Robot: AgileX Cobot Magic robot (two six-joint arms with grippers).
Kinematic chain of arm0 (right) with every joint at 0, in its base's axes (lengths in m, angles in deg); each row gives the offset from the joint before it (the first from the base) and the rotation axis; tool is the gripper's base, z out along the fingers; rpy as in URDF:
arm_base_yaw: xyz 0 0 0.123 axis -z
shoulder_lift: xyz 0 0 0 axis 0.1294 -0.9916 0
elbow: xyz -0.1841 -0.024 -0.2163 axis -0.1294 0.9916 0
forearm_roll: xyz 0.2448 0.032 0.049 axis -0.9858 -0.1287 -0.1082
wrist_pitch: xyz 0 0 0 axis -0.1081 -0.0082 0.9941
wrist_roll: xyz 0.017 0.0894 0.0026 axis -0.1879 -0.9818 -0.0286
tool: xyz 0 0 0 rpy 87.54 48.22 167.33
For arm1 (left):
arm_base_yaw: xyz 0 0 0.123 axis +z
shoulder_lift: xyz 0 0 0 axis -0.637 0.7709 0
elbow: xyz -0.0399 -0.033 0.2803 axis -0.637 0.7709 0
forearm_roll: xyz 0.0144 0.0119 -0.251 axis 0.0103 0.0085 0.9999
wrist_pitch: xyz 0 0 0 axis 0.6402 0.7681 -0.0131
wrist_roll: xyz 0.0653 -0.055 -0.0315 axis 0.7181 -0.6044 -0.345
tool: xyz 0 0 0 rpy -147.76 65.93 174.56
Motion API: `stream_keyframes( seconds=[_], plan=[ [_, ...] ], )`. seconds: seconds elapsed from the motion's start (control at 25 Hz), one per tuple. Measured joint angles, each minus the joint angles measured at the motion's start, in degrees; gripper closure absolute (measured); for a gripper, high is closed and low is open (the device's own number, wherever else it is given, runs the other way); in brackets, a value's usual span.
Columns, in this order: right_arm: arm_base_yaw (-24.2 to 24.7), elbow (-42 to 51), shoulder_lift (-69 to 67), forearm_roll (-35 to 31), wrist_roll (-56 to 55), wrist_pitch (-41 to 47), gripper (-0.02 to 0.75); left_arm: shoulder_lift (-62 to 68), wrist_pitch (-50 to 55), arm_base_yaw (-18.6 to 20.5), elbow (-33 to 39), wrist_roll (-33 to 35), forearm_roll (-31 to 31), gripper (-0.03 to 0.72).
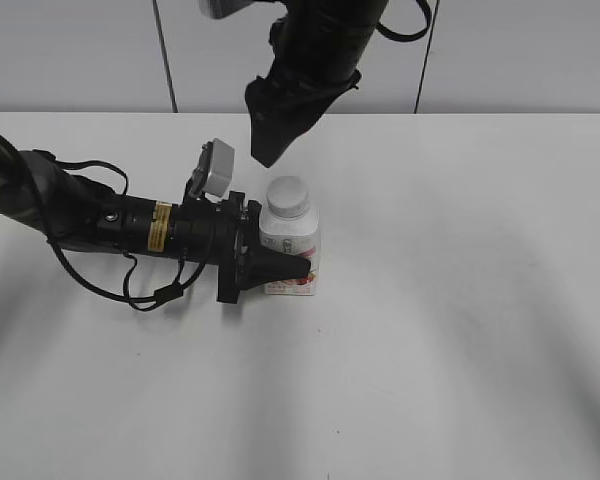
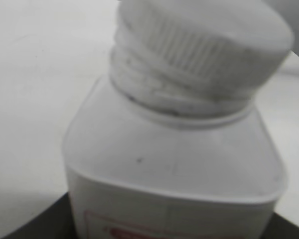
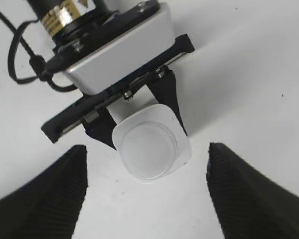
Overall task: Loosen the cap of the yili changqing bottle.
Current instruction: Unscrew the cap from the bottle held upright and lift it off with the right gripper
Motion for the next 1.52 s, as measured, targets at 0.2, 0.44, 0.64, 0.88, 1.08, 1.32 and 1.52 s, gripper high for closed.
stream_keyframes(
  seconds=[0.2, 0.44, 0.64, 0.88, 1.08, 1.32, 1.52],
  plan=[
    [0.00, -0.73, 0.19, 0.89, -23.12, 0.00, 0.153, 0.00, 0.00, 0.00, 0.00, -0.24, 0.00, 0.303],
    [0.00, -0.73, 0.19, 1.13, -43.28, 0.00, 0.153, 0.00, 0.00, 0.00, 0.00, -0.42, -0.05, 0.304],
    [0.00, -0.35, 0.12, 1.13, -50.96, -0.06, 0.153, 0.00, -0.05, 0.00, 0.00, -0.98, 0.00, 0.304],
    [0.00, -0.27, -1.49, 1.13, -53.68, -0.06, 0.153, 0.00, -0.05, 0.00, 0.00, -1.75, 0.10, 0.304],
    [0.00, -0.22, -2.71, 1.13, -54.23, -0.06, 0.153, 0.00, -0.05, 0.00, 0.00, -2.06, 0.10, 0.305],
    [0.00, -0.22, -3.50, 1.13, -54.30, -0.11, 0.153, 0.00, -0.10, 0.00, 0.00, -2.19, 0.10, 0.305],
    [0.00, -0.17, -5.25, 1.13, -54.30, -0.11, 0.152, 0.00, -0.10, 0.00, 0.00, -2.19, 0.10, 0.305]
  ],
)
